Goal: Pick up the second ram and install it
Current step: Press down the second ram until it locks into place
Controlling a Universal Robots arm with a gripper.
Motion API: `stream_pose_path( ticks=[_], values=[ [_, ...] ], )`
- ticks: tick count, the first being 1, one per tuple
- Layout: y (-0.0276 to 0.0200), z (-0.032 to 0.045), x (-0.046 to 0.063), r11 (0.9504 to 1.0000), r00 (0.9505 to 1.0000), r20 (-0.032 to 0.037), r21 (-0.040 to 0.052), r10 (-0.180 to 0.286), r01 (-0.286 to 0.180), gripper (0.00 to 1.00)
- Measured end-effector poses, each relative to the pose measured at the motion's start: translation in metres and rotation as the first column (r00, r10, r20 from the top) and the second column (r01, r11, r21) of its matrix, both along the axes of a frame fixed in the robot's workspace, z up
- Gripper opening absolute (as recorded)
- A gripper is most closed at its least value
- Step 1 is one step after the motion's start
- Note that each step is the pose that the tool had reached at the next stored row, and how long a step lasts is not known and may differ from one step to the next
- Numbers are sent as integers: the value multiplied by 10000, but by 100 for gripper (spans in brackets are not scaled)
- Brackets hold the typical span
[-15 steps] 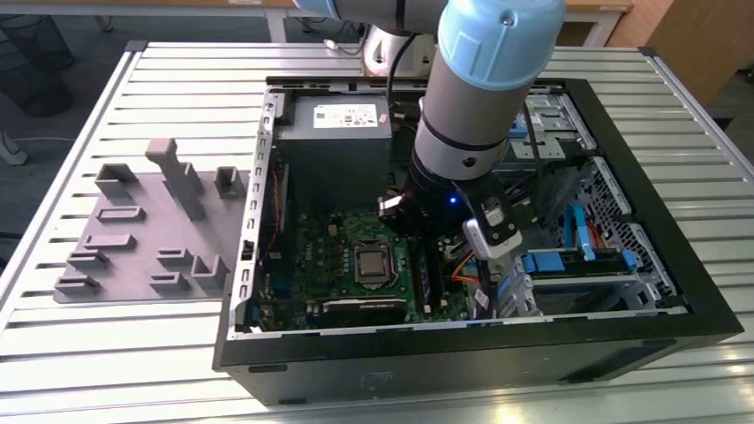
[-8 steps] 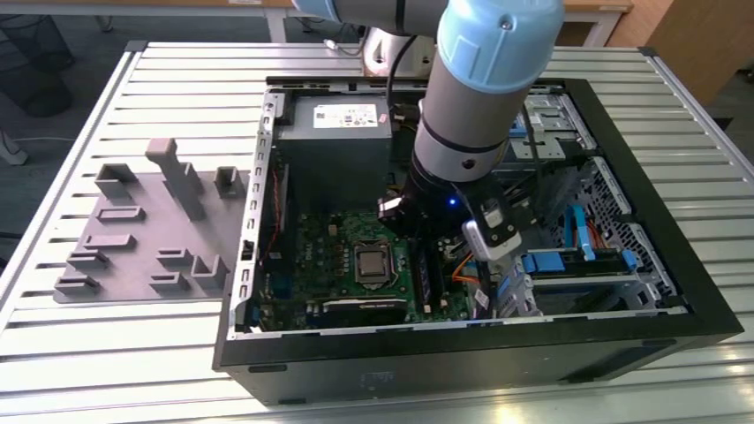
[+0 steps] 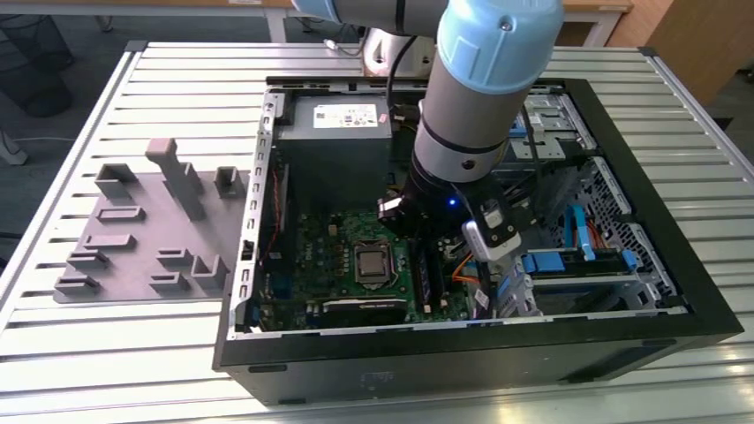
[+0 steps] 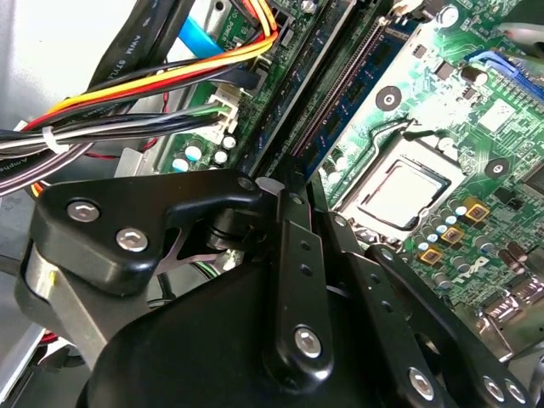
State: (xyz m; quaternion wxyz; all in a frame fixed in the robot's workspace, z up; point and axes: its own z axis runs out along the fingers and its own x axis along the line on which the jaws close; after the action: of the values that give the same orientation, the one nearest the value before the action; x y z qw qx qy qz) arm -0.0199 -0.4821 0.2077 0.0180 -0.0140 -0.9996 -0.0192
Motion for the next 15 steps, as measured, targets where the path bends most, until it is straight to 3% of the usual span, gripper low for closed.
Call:
stream_pose_path(
  ticks=[10, 15],
  values=[
    [0, 7, 0, 10000, 10000, 0, 1, 0, 0, 21],
    [0, 166, 0, 10000, 10000, 0, 1, 0, 0, 21]
  ],
)
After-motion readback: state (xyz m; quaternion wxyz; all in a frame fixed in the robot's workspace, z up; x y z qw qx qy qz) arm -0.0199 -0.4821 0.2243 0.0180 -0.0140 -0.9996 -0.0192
